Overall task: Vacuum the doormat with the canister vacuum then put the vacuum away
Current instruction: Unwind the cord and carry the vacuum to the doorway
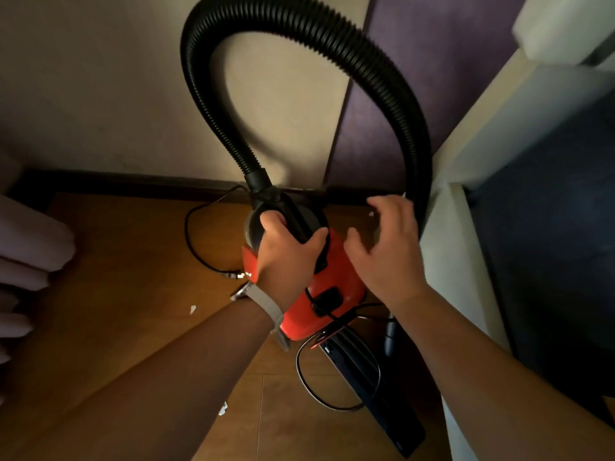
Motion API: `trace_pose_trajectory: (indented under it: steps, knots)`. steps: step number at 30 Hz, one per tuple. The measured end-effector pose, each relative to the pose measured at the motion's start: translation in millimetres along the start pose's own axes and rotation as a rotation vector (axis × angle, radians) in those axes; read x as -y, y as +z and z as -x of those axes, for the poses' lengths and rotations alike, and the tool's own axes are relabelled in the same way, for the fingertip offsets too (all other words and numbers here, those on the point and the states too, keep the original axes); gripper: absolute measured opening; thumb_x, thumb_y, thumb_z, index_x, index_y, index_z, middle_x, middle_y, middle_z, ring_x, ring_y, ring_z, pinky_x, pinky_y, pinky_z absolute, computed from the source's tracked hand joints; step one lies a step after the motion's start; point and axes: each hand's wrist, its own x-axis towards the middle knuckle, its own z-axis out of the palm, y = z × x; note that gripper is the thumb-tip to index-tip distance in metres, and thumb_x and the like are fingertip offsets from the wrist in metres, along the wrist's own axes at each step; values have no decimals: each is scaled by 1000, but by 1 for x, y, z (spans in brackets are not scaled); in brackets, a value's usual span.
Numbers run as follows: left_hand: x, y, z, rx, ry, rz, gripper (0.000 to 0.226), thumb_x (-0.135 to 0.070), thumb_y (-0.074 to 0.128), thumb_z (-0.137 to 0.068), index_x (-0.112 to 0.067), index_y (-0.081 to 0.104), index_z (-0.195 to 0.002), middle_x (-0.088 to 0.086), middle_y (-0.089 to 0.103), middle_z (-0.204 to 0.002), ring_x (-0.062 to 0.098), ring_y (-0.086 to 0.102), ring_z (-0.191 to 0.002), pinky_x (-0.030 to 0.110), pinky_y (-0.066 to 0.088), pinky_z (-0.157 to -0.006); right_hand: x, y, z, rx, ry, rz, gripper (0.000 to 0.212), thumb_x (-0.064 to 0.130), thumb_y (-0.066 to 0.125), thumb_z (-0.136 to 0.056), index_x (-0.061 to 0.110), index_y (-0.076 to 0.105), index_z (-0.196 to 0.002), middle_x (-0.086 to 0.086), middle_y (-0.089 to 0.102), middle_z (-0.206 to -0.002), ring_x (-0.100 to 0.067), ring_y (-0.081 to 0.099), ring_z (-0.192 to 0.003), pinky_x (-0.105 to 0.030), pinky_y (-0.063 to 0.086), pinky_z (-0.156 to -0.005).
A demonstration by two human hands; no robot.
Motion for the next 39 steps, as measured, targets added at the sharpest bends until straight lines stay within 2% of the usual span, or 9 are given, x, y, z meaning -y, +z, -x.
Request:
trace_pose_trajectory:
  steps: [4,9,12,15,20,24,27,31,39]
  knots:
    - [2,3,-2,6,25,-49,52,-25,78,-83,-14,33,-106,-5,52,-79,11,58,-67,17,45,-48,-12,-22,-33,-240,108,60,68,27,71,-81,10,42,-140,-18,39,-142,-32,41,-131,-45,42,-107]
    - [2,3,-1,-7,-5,-3,53,-22,78,-82,-17,33,-109,-6,52,-82,7,56,-69,14,41,-49,-17,-33,-78,-106,287,-30,98,44,73,-83,27,11,-157,-5,25,-161,-26,27,-147,-52,31,-117]
    - [4,-2,-3,-14,-15,14,54,-18,78,-80,-19,33,-110,-8,53,-83,1,54,-70,12,40,-49,-21,-20,-81,-11,294,96,81,40,71,-85,24,28,-152,-4,46,-147,-27,41,-137,-54,33,-115]
    - [6,-15,-5,-21,-33,38,57,-17,77,-79,-19,38,-121,-14,52,-87,0,55,-73,17,45,-56,-25,-6,-67,12,273,-101,46,29,71,-84,23,54,-126,2,59,-117,-21,62,-107,-47,56,-89]
    - [17,-48,-10,-40,-84,4,74,-21,77,-79,-24,34,-139,-3,56,-110,19,61,-97,36,57,-78,-29,14,-34,76,343,-291,31,26,73,-86,30,54,-111,10,59,-91,-3,60,-80,-11,45,-62]
    - [24,-62,-10,-56,-102,-80,79,-21,76,-79,-22,32,-145,-6,52,-113,17,57,-97,25,49,-65,-48,43,0,279,580,-354,46,28,75,-87,27,47,-123,5,62,-96,-7,65,-77,-16,49,-57]
    - [32,-70,-17,-119,-178,-66,66,-21,74,-77,-20,42,-135,-5,58,-112,21,63,-96,31,52,-71,-65,55,25,393,699,-329,49,18,75,-84,23,47,-124,-1,64,-95,-15,67,-78,-23,54,-61]
    - [37,-72,-25,-80,-250,23,32,-19,66,-83,-18,50,-112,3,66,-93,21,68,-66,32,52,-56,-76,58,50,485,853,-331,31,10,73,-84,14,55,-109,-2,59,-88,-14,60,-76,-22,48,-62]
    - [29,-77,-24,90,-284,120,13,-10,53,-94,-10,51,-107,8,59,-68,21,58,-41,29,49,-44,-47,46,42,430,808,-451,18,11,69,-83,17,55,-93,-3,57,-77,-18,59,-69,-34,55,-70]
